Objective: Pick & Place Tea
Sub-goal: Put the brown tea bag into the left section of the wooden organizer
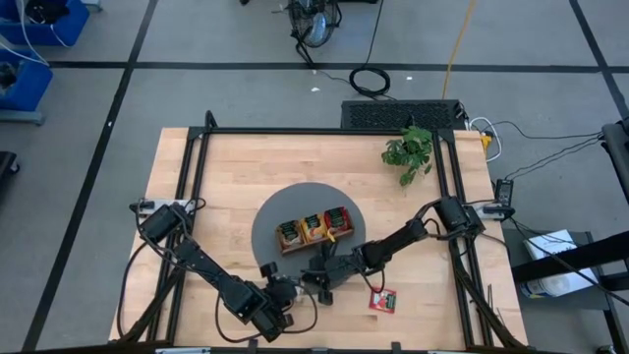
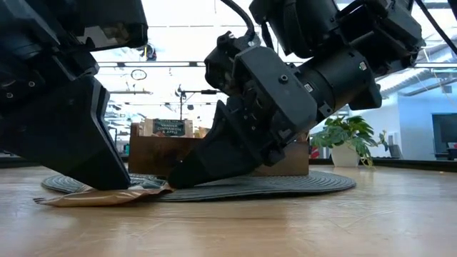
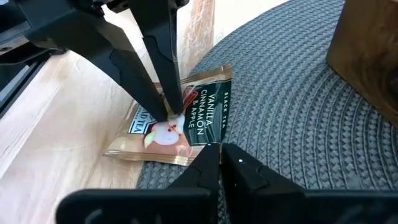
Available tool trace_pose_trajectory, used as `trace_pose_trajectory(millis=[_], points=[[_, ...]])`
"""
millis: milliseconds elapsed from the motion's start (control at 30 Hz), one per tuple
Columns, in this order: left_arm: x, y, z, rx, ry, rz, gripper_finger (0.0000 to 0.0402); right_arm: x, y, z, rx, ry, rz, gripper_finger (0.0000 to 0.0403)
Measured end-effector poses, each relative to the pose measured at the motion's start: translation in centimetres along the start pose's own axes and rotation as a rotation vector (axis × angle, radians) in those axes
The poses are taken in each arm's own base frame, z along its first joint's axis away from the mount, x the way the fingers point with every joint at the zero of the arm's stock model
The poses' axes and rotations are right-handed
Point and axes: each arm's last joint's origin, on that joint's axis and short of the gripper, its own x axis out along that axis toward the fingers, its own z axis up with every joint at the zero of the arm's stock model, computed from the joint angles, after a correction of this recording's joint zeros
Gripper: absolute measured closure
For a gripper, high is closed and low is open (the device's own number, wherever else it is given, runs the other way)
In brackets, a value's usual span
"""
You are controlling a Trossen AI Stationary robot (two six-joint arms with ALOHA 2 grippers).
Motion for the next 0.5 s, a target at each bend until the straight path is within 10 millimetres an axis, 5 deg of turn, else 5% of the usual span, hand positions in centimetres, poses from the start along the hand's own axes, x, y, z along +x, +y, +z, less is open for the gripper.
trace_pose_trajectory(millis=[200, 500], points=[[-0.3, 0.0, 0.3, 0.034, -0.005, -0.004, 0.0355, -0.1, 0.3, 0.1, -0.035, -0.016, 0.011, 0.0402], [-4.4, -0.6, 0.9, 0.073, -0.165, -0.034, 0.0355, -1.7, 2.3, 1.8, -0.155, -0.06, 0.023, 0.0402]])
